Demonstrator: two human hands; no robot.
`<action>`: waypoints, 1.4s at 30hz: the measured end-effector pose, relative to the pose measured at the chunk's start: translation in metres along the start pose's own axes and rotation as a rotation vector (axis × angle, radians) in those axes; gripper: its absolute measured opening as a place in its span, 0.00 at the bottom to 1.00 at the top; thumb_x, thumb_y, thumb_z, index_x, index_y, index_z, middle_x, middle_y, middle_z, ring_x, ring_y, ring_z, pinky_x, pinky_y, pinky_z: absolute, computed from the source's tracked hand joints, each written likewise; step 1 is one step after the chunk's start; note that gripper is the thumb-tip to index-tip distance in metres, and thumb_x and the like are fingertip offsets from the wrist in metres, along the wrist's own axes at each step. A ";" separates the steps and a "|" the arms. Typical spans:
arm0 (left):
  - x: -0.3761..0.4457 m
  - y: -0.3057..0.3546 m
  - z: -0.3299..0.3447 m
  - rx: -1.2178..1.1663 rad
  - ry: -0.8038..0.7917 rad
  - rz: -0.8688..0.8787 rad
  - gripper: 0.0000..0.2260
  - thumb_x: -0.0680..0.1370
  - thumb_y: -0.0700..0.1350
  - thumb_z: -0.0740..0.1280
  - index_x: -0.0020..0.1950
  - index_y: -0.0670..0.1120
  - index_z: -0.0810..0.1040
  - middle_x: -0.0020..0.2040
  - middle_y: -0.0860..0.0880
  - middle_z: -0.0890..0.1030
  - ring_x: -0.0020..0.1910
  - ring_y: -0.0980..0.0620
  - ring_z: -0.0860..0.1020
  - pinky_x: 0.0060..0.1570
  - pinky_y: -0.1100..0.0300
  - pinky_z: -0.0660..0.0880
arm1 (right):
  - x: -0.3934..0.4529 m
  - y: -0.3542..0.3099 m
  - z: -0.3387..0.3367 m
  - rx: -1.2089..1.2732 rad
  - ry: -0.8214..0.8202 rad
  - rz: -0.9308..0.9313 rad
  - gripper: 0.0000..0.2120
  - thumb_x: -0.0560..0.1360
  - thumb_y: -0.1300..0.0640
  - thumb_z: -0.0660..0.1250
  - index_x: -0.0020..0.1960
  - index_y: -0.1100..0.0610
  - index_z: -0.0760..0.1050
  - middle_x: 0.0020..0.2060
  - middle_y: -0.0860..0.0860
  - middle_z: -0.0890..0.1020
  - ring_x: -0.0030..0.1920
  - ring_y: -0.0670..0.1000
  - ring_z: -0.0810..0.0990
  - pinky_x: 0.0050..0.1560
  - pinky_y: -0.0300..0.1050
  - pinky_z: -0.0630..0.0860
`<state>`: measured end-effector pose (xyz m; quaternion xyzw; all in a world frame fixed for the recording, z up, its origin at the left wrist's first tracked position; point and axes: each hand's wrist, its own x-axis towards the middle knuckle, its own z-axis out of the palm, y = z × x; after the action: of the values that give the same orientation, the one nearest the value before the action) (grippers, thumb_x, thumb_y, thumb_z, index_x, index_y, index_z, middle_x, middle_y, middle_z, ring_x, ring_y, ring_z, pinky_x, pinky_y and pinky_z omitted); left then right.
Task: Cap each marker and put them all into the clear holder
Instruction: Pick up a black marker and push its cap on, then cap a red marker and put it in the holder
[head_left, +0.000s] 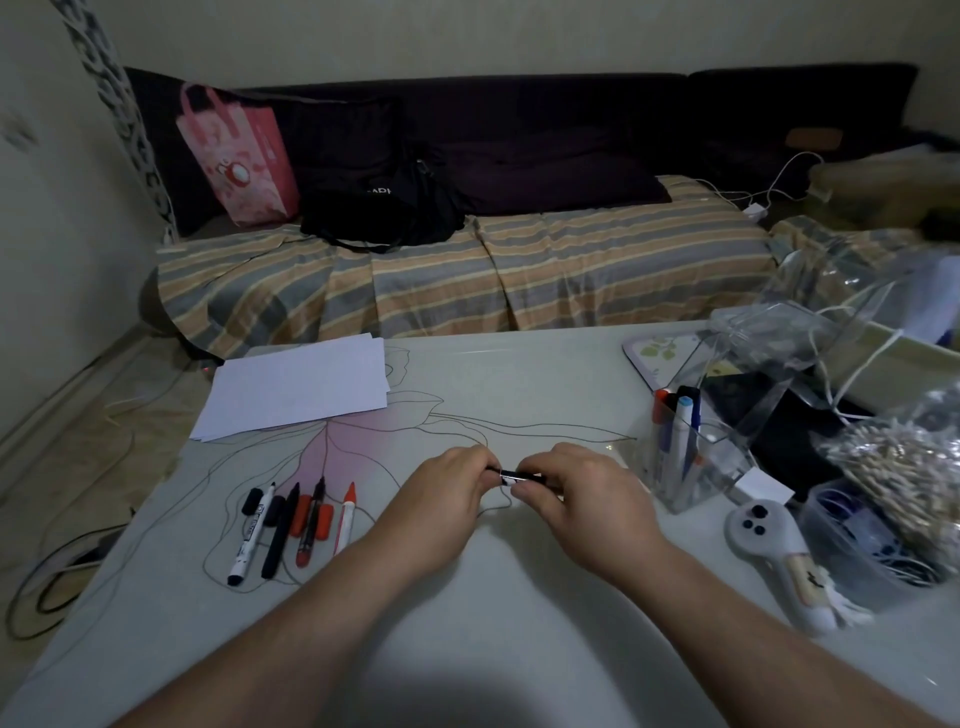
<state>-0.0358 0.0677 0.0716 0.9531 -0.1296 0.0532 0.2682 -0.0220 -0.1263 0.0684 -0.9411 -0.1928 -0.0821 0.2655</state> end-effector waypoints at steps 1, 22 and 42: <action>-0.001 0.000 0.002 -0.010 -0.002 0.010 0.09 0.85 0.50 0.58 0.55 0.48 0.77 0.49 0.53 0.77 0.47 0.53 0.73 0.46 0.58 0.68 | -0.001 0.001 0.002 0.028 -0.034 0.001 0.11 0.79 0.38 0.62 0.55 0.40 0.78 0.43 0.42 0.79 0.48 0.46 0.78 0.46 0.47 0.74; 0.013 0.051 0.074 -0.068 -0.142 0.201 0.11 0.80 0.47 0.61 0.59 0.57 0.79 0.59 0.60 0.78 0.62 0.57 0.72 0.66 0.56 0.70 | 0.011 0.087 -0.093 -0.261 0.253 0.370 0.29 0.81 0.54 0.64 0.76 0.38 0.55 0.51 0.53 0.82 0.46 0.62 0.81 0.38 0.54 0.76; -0.014 -0.068 -0.008 0.073 -0.013 -0.216 0.10 0.79 0.43 0.66 0.55 0.55 0.84 0.51 0.56 0.81 0.52 0.54 0.77 0.54 0.60 0.72 | 0.020 -0.001 -0.005 -0.075 -0.023 0.033 0.17 0.76 0.57 0.63 0.62 0.47 0.80 0.58 0.50 0.80 0.57 0.56 0.80 0.58 0.51 0.77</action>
<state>-0.0309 0.1308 0.0427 0.9710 -0.0257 0.0223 0.2367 -0.0042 -0.1223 0.0784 -0.9542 -0.1773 -0.0742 0.2293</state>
